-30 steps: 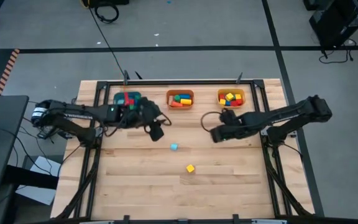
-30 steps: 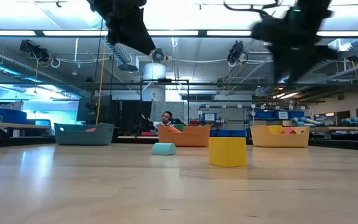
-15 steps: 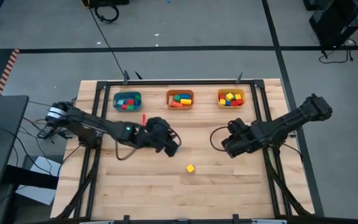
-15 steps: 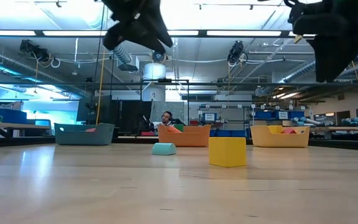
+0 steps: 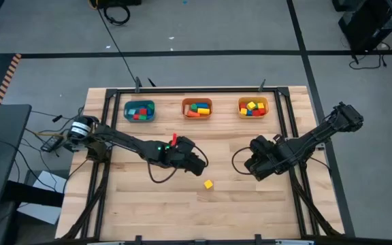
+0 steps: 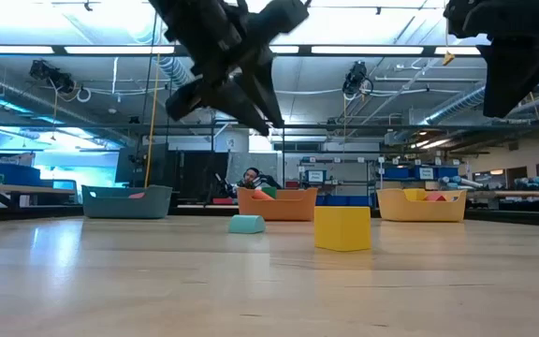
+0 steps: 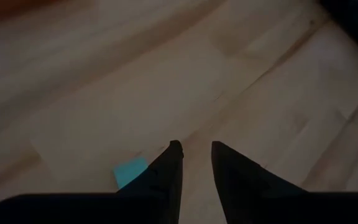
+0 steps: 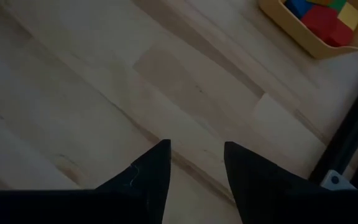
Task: Sort blocks by size
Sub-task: Put the light blue half-circle block into the blue bin
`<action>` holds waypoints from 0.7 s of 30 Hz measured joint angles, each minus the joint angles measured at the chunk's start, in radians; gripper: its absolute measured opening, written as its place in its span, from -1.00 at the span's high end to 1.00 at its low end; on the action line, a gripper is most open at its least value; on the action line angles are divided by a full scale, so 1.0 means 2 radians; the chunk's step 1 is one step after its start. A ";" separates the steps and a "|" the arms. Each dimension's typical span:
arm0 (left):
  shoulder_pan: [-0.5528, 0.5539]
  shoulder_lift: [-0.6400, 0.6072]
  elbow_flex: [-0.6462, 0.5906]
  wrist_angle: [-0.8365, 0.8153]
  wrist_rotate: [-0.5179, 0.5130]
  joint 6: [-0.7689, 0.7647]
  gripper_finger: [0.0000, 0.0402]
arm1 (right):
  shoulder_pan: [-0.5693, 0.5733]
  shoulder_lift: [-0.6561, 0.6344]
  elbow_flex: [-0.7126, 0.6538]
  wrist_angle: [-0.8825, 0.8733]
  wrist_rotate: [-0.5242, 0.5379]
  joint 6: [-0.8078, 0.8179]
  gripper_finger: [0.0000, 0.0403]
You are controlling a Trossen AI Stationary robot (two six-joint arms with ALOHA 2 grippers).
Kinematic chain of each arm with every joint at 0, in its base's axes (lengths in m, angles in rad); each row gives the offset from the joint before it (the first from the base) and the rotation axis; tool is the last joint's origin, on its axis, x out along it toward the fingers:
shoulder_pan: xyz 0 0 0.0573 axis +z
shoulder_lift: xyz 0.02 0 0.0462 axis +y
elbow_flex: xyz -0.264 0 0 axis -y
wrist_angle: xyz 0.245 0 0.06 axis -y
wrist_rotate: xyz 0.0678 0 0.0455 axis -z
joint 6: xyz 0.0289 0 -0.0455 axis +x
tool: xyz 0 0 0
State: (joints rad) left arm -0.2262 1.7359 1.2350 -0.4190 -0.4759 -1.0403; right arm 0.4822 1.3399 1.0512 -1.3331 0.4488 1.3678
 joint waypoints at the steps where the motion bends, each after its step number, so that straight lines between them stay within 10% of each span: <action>1: 0.002 0.006 0.000 -0.001 0.003 -0.013 0.54 | 0.004 0.000 0.000 0.002 0.000 0.000 0.19; 21: 0.014 0.044 0.000 0.017 0.039 0.021 -0.11 | 0.041 0.000 0.000 0.016 0.006 0.001 0.18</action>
State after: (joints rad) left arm -0.1974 1.8241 1.2354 -0.3851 -0.3988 -0.9977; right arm 0.5644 1.3399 1.0512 -1.3014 0.4608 1.3692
